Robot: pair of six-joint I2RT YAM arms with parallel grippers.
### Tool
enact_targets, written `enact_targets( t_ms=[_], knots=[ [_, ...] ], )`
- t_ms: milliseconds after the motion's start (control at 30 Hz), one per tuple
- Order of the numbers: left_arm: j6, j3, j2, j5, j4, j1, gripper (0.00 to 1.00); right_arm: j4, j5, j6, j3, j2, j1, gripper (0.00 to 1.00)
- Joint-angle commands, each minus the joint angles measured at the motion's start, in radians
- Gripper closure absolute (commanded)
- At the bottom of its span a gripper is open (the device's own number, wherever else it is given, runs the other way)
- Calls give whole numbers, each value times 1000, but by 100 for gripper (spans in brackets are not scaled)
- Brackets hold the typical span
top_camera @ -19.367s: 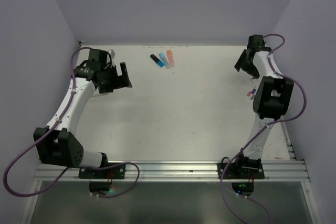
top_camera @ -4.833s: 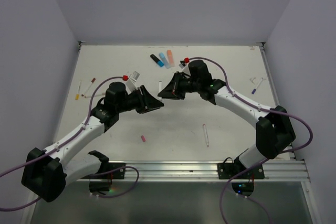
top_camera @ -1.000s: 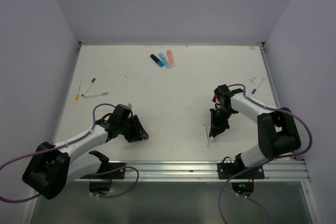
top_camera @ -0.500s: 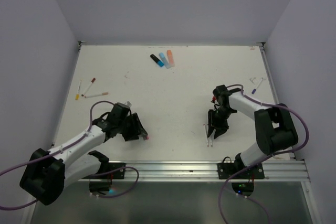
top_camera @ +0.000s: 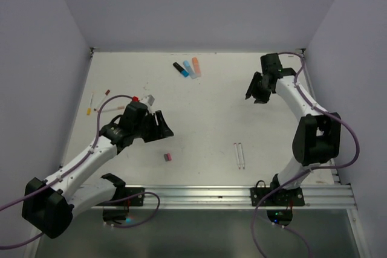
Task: Open the pen caps
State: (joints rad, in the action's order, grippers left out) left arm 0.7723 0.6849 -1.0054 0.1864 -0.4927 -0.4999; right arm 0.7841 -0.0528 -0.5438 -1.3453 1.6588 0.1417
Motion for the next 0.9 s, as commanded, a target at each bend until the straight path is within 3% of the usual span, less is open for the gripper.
enact_targets(
  t_ms=[0,267,467,867],
  knots=[
    [-57,16,7,11,69,-5,40,-95,218,-91,-87,105,-45,54],
    [-100,-36,-10,74,192,-5,37,-78,379,-107,-298,306,-218,53],
    [-156,-9,-85,126,218,-2,36,-127,383,-122,-204,303,-338,53],
    [-223,53,-197,222,232,21,36,-200,461,-39,-117,346,-350,57]
  ],
)
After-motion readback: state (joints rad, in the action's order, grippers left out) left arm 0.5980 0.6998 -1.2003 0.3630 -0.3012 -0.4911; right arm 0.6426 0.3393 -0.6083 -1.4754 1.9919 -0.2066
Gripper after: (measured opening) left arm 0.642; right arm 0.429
